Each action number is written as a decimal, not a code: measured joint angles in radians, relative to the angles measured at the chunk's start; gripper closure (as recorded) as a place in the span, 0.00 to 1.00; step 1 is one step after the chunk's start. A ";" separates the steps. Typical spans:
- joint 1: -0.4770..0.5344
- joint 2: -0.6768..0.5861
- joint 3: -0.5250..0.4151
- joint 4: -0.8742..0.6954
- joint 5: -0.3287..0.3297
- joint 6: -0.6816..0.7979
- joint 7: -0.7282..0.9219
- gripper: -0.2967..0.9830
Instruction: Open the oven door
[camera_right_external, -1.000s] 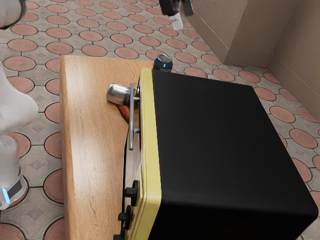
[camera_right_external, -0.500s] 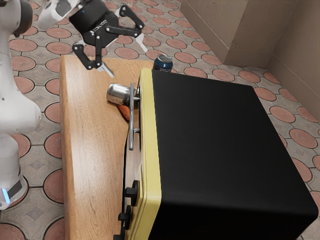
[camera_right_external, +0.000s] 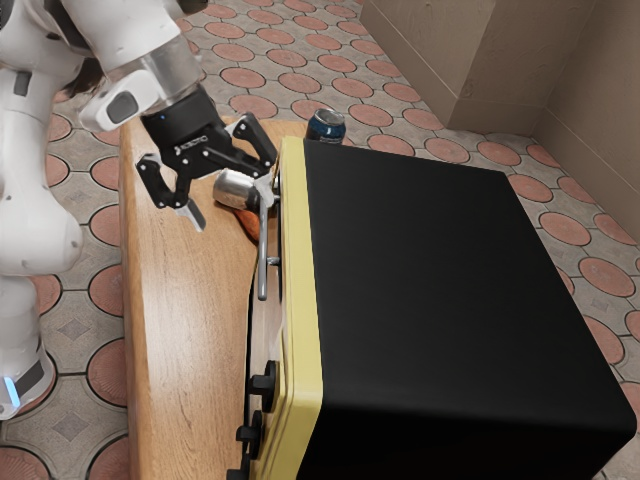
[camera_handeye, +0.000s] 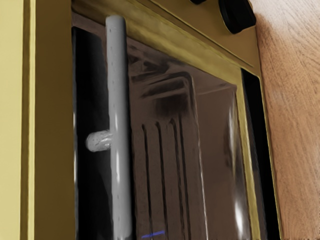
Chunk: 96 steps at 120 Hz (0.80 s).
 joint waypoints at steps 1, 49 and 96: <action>0.000 0.000 0.002 -0.001 0.000 0.000 0.001 0.23; 0.003 -0.002 0.051 -0.044 0.007 -0.002 0.037 0.23; 0.008 -0.002 0.062 -0.067 0.008 0.006 0.024 0.23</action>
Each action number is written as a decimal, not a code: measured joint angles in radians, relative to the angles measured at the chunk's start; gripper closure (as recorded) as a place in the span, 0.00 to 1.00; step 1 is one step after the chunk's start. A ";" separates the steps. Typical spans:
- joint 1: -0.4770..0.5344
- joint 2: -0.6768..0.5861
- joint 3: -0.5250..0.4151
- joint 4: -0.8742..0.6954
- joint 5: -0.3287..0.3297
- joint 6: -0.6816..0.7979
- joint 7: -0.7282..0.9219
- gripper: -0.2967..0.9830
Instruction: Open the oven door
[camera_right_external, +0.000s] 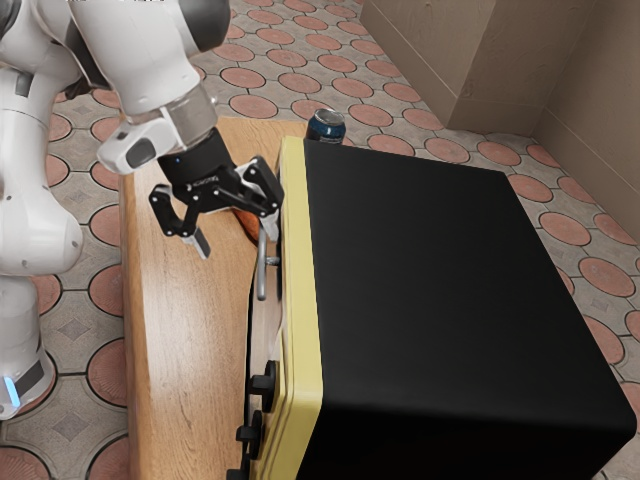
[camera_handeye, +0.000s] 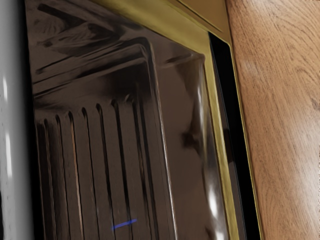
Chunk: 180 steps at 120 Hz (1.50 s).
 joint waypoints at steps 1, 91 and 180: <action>0.000 0.000 0.000 -0.001 0.000 0.000 -0.001 0.23; 0.136 -0.111 -0.923 -0.105 -0.263 -0.115 -0.150 0.24; 1.681 1.280 -0.229 1.199 -0.946 -0.379 -0.294 0.23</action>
